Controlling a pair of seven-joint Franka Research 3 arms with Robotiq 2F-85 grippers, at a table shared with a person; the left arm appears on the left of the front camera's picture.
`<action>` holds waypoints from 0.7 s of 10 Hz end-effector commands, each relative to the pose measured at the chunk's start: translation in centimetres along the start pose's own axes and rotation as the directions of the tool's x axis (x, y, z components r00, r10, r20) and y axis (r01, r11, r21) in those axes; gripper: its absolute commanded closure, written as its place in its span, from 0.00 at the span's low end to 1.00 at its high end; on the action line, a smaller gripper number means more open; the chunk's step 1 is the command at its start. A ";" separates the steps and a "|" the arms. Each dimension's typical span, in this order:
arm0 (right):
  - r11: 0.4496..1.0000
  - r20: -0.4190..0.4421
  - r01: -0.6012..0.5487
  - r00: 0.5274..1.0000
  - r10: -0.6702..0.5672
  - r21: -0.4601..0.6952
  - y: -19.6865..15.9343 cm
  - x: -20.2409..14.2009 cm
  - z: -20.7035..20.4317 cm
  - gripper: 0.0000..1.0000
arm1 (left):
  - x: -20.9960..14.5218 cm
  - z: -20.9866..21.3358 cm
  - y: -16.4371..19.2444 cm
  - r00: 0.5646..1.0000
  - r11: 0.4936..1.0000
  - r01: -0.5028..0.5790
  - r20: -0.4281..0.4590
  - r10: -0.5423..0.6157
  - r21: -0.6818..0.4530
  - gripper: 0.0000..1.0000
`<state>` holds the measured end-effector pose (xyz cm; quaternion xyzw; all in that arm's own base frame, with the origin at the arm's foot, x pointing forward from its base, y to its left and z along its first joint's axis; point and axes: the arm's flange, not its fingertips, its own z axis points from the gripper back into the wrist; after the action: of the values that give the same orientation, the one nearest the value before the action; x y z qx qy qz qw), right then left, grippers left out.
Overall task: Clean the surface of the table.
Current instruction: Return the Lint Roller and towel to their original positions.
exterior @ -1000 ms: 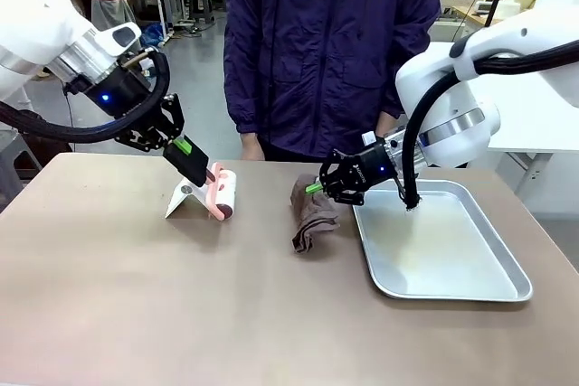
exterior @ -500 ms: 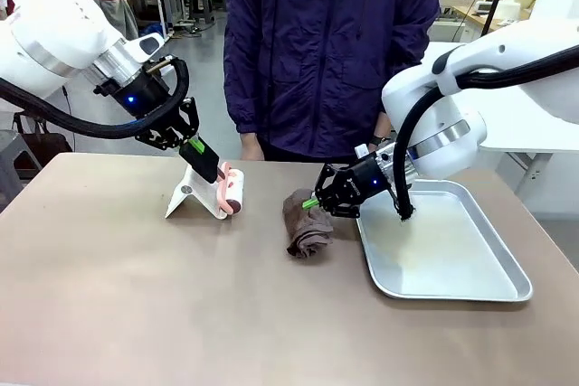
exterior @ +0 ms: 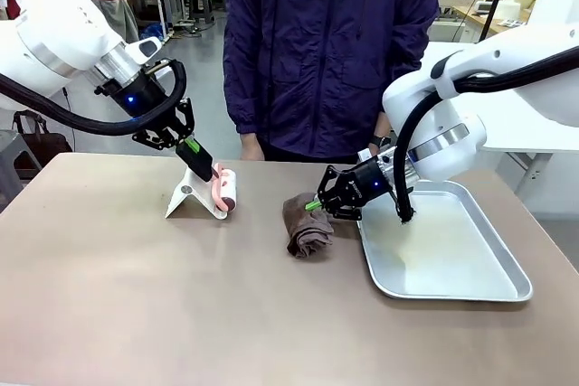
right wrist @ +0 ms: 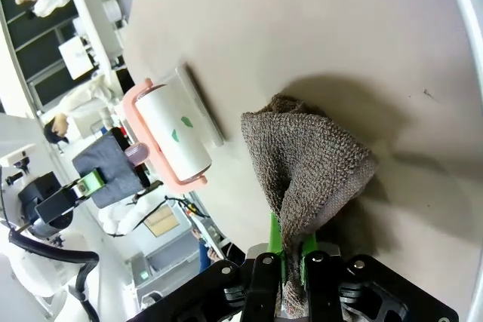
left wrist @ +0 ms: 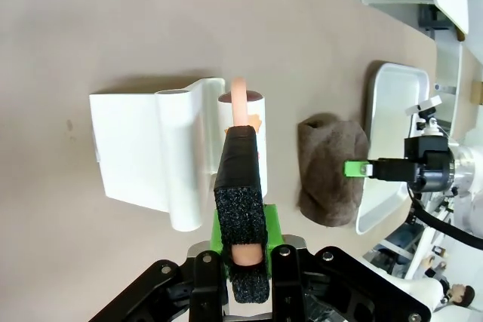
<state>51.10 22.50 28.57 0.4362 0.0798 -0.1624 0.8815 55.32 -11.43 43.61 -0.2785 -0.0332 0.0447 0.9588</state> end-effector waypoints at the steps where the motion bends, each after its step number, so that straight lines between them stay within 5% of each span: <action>1: 0.999 0.009 0.035 0.999 -0.035 -0.008 0.6 0.7 -0.2 0.91 | 0.7 0.2 0.0 0.999 0.999 -0.031 -0.020 0.032 0.033 0.78; 7: 0.999 0.000 0.043 0.999 -0.043 -0.018 0.7 0.9 -0.3 0.91 | 0.8 -0.8 0.4 0.999 0.998 0.007 -0.049 -0.003 0.068 0.78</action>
<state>51.43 22.43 28.39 0.4359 0.0836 -0.1721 0.8794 55.86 -11.65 42.79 -0.2630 -0.0193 0.0377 0.9639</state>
